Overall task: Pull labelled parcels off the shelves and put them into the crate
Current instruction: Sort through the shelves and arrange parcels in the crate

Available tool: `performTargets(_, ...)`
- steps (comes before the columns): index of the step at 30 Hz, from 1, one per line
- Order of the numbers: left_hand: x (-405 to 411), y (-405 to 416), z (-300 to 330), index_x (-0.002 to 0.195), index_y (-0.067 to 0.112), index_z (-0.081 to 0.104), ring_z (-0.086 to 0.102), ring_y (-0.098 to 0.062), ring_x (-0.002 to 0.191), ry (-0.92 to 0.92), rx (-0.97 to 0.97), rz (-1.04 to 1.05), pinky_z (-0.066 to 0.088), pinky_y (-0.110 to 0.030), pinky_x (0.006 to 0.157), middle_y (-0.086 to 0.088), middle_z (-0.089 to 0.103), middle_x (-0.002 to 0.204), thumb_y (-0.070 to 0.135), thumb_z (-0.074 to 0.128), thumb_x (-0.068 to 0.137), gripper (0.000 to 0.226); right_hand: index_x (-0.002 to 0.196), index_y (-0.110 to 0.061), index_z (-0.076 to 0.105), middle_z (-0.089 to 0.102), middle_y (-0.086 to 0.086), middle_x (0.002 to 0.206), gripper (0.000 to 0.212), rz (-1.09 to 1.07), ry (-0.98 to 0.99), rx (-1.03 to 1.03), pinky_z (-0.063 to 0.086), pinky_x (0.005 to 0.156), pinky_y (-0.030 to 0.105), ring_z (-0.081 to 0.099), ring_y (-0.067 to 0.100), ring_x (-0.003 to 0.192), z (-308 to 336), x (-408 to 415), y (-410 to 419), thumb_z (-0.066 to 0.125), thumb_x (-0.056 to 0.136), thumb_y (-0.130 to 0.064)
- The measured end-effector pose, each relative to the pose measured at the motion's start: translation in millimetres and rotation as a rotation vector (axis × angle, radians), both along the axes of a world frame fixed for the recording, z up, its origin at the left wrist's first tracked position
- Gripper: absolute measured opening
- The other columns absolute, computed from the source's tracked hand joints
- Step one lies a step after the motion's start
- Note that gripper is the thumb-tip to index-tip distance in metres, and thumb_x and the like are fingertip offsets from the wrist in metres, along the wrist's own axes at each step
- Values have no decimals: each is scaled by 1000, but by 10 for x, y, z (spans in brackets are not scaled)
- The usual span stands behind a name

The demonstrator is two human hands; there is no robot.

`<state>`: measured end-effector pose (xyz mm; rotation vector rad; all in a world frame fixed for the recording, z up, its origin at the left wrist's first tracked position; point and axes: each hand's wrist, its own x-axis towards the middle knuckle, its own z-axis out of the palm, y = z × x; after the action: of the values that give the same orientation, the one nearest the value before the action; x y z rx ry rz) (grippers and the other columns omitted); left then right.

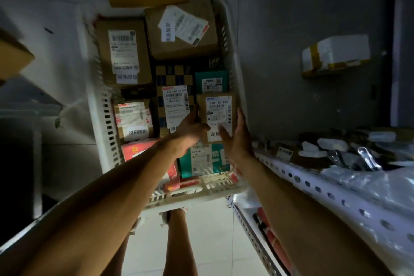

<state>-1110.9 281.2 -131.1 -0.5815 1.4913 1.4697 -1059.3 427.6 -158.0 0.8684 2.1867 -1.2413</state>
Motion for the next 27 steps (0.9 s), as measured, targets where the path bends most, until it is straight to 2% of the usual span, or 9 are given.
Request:
performTargets(2, -4, -8, -2, 130, 36, 55, 68, -15, 107, 6, -33, -23, 59, -34, 87, 4, 72, 115, 7, 60, 93, 48, 160, -35, 7, 38, 3, 159, 80, 37, -5, 10, 48, 107, 52, 44, 25, 140, -29, 12, 19, 58, 100, -21)
performTargets(4, 3, -17, 20, 128, 34, 55, 65, -7, 98, 20, -36, -27, 56, -15, 66, 8, 69, 110, 6, 60, 94, 44, 160, -32, 10, 36, 3, 159, 80, 73, -1, 34, 44, 111, 51, 40, 25, 143, -33, 20, 23, 59, 99, -15)
performTargets(6, 24, -30, 76, 126, 36, 52, 62, -1, 92, 27, -47, -41, 50, -11, 56, 12, 66, 105, 7, 59, 97, 42, 160, -30, 15, 38, 3, 158, 79, 92, 5, 56, 43, 113, 48, 39, 24, 143, -41, 26, 20, 60, 98, -10)
performTargets(11, 121, -30, 204, 94, 38, 56, 63, -7, 91, 0, -96, -64, 54, -21, 76, 9, 66, 95, 8, 52, 100, 30, 156, -30, 29, 46, 3, 152, 69, 86, -26, 60, 49, 107, 42, 47, 23, 137, 23, 72, -16, 58, 98, -5)
performTargets(17, 190, -96, 754, 90, 34, 56, 61, -14, 96, 35, -164, -166, 52, -31, 91, 9, 61, 95, 12, 55, 99, 24, 132, -24, 54, 59, 3, 133, 36, 32, -111, 50, 62, 84, 41, 63, 25, 116, 531, 186, -21, 61, 98, -14)
performTargets(19, 255, -167, 1123, 95, 27, 57, 60, -15, 100, 75, -202, -249, 52, -28, 86, 7, 60, 99, 11, 55, 99, 16, 128, -21, 56, 61, 3, 131, 32, 23, -141, 35, 62, 78, 34, 64, 26, 113, 933, 249, -60, 63, 97, -15)
performTargets(23, 538, -382, 1976, 127, 16, 55, 64, -21, 104, 419, -425, -783, 60, -31, 78, -6, 63, 126, 12, 58, 96, 32, 126, -18, 54, 61, 8, 130, 30, 62, -215, -1, 56, 79, 27, 60, 22, 109, 1983, 472, -238, 58, 97, -8)
performTargets(25, 690, -498, 2465, 134, 17, 52, 62, -24, 112, 611, -517, -1051, 59, -36, 83, -6, 61, 131, 21, 63, 93, 43, 134, -15, 52, 57, 7, 128, 38, 129, -227, 65, 47, 78, 22, 56, 20, 109, 2558, 650, -368, 57, 98, -8)
performTargets(27, 837, -588, 2864, 135, 17, 50, 59, -25, 119, 753, -582, -1225, 55, -36, 89, -6, 60, 132, 29, 67, 92, 48, 137, -12, 53, 57, 10, 132, 39, 151, -213, 155, 48, 89, 29, 55, 27, 119, 3041, 882, -498, 56, 98, -9)
